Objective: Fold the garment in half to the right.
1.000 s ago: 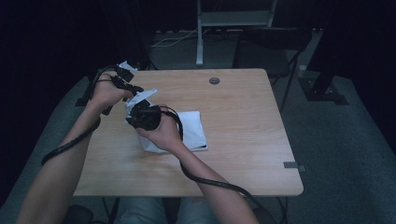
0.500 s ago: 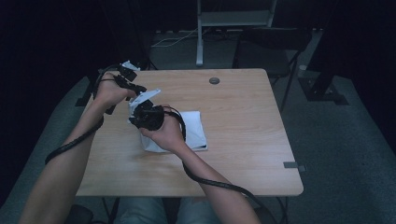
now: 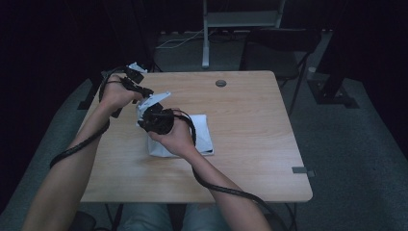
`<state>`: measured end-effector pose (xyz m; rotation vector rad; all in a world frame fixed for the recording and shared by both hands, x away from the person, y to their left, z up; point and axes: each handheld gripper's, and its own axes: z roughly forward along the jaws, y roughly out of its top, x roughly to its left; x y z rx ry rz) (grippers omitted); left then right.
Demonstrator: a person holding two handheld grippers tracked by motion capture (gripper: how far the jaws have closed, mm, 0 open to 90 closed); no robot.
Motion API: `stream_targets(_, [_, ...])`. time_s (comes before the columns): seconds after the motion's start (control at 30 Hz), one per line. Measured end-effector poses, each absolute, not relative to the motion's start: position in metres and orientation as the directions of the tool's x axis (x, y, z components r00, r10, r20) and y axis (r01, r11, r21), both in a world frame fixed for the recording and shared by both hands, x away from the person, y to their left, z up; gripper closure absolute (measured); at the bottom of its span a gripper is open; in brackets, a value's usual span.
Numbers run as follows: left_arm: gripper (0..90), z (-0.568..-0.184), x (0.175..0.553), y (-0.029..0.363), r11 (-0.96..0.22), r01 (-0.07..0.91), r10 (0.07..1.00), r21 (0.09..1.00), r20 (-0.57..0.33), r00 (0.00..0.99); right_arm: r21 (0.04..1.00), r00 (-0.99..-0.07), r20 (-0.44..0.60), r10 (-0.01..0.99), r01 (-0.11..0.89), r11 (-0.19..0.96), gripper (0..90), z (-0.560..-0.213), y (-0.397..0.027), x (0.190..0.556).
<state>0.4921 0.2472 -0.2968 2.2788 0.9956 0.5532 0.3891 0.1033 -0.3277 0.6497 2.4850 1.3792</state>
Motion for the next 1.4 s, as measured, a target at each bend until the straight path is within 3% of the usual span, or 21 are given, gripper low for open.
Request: stream_targets(1.4, [86.2,-0.305,0.495,0.223,-0.55,0.505,0.746,0.665,0.119,0.655,0.842,-0.864,0.018,0.503,0.285,0.458,82.1,-0.334,0.086,0.388])
